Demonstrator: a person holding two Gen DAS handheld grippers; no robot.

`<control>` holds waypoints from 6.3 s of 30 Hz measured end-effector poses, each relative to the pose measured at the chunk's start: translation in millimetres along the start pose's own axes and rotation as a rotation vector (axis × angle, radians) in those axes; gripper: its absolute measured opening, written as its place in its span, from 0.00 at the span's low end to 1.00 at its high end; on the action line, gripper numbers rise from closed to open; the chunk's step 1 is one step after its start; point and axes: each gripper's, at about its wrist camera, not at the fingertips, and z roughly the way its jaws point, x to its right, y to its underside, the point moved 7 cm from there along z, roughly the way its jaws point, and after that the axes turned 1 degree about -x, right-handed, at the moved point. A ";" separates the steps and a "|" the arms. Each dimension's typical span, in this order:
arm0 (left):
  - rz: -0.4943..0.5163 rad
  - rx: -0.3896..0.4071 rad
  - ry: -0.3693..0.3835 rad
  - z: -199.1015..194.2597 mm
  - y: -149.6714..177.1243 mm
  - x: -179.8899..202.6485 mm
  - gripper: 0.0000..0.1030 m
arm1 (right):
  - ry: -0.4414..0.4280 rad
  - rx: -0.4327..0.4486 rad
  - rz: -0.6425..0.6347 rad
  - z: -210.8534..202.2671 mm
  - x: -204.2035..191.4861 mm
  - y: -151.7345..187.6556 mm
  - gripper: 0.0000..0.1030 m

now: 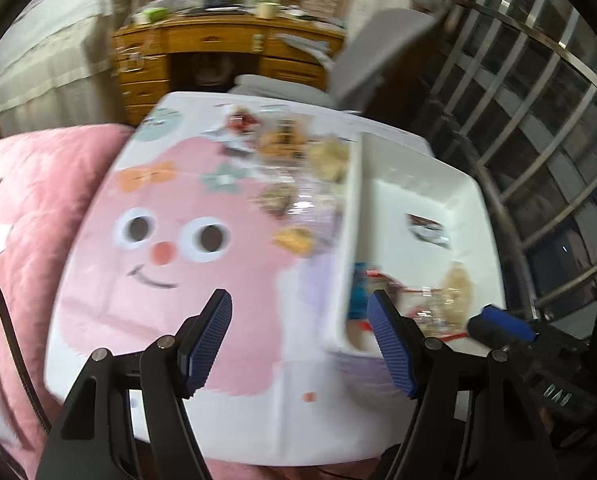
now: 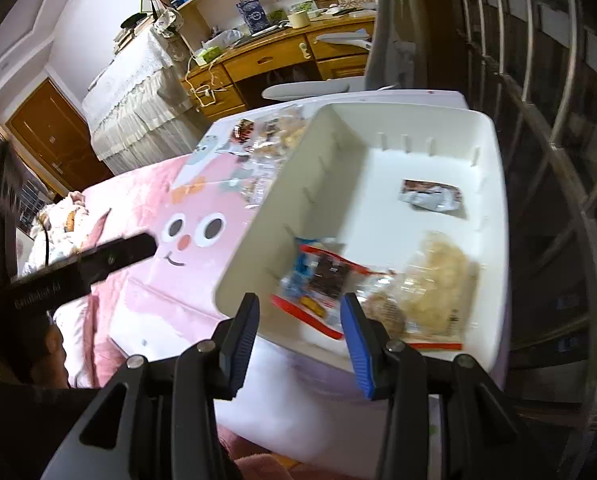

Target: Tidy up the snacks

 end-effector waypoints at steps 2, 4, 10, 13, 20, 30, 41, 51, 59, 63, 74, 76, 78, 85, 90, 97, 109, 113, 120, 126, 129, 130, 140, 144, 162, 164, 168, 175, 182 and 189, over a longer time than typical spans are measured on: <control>-0.020 0.015 -0.024 -8.0 -0.2 -27.0 0.67 | -0.016 0.007 0.011 6.2 -11.0 -5.8 0.42; -0.029 0.035 -0.039 -15.2 -2.2 -48.1 0.67 | -0.016 0.023 0.027 11.1 -20.1 -11.3 0.42; -0.067 0.048 -0.032 -27.9 -15.1 -109.0 0.69 | -0.004 0.059 0.139 23.2 -40.4 -24.8 0.42; -0.056 0.048 0.001 -28.9 -25.0 -125.7 0.72 | 0.012 0.069 0.222 31.2 -48.7 -30.5 0.42; 0.030 -0.010 0.101 -10.1 -56.2 -142.3 0.74 | 0.027 0.093 0.418 48.6 -66.2 -34.4 0.48; 0.067 -0.114 0.193 35.4 -129.8 -139.5 0.77 | 0.091 0.121 0.568 71.5 -101.2 -46.5 0.56; 0.093 -0.218 0.180 89.3 -211.1 -120.6 0.80 | 0.148 0.124 0.600 101.3 -117.4 -80.7 0.61; 0.165 -0.276 0.072 153.4 -255.3 -111.7 0.84 | 0.280 0.132 0.635 143.0 -100.2 -99.6 0.61; 0.192 -0.326 0.040 223.4 -259.1 -102.6 0.84 | 0.354 0.097 0.574 184.5 -83.7 -106.9 0.61; 0.195 -0.332 0.036 255.4 -254.6 -102.3 0.84 | 0.401 0.099 0.539 196.7 -76.6 -110.7 0.61; 0.141 -0.268 0.032 303.9 -248.2 -100.1 0.84 | 0.543 0.142 0.414 213.4 -68.3 -118.9 0.61; 0.121 -0.237 0.041 308.5 -248.3 -100.1 0.84 | 0.576 0.154 0.369 215.6 -69.7 -120.4 0.61; 0.094 -0.212 0.035 311.9 -248.4 -102.0 0.84 | 0.604 0.160 0.336 217.6 -71.0 -120.3 0.61; 0.111 -0.184 0.054 322.4 -247.0 -97.8 0.72 | 0.754 0.126 0.265 222.4 -66.0 -115.6 0.60; 0.143 -0.157 0.057 317.5 -244.7 -91.2 0.57 | 0.817 0.100 0.244 223.8 -61.0 -113.5 0.54; 0.130 -0.140 -0.004 307.3 -249.3 -103.1 0.49 | 0.835 0.074 0.222 222.1 -59.3 -112.3 0.41; 0.111 -0.135 -0.040 239.0 -240.3 -136.5 0.48 | 0.712 0.046 0.161 211.8 -81.4 -110.5 0.02; 0.120 -0.119 -0.038 201.6 -225.6 -147.9 0.48 | 0.655 0.022 0.159 207.6 -88.9 -105.4 0.01; 0.153 -0.087 -0.033 139.8 -186.4 -163.7 0.48 | 0.599 0.052 0.116 183.9 -115.9 -94.5 0.01; 0.152 -0.066 -0.022 95.2 -147.2 -167.6 0.48 | 0.532 0.110 0.065 156.5 -149.0 -82.0 0.01; 0.162 -0.057 -0.015 75.3 -128.4 -164.8 0.48 | 0.509 0.148 0.026 139.4 -164.4 -73.9 0.01; 0.172 -0.051 -0.016 70.1 -123.1 -162.1 0.49 | 0.504 0.157 0.018 134.7 -168.3 -71.6 0.01; 0.224 -0.025 -0.003 26.8 -80.4 -125.2 0.49 | 0.448 0.281 -0.136 78.7 -194.8 -50.6 0.00; 0.205 -0.014 -0.027 12.3 -68.8 -117.6 0.49 | 0.344 0.233 -0.122 76.8 -181.2 -42.0 0.00; 0.114 -0.003 -0.027 -5.0 -49.5 -145.4 0.49 | 0.058 -0.279 0.124 178.8 -149.0 -8.1 0.41; 0.119 -0.006 -0.026 -3.8 -51.4 -152.9 0.49 | 0.063 -0.328 0.174 194.2 -145.5 -3.4 0.44; 0.126 -0.017 -0.018 1.5 -58.5 -170.0 0.49 | 0.091 -0.387 0.272 220.7 -140.9 3.3 0.54; 0.165 -0.026 0.005 16.2 -78.6 -185.5 0.49 | 0.119 -0.410 0.371 244.2 -141.3 4.8 0.63; 0.200 -0.035 0.035 27.4 -89.6 -182.8 0.49 | 0.147 -0.414 0.363 255.6 -147.3 -0.3 0.57; 0.214 -0.037 0.056 25.7 -84.8 -167.1 0.49 | 0.171 -0.400 0.299 247.1 -146.6 -2.2 0.46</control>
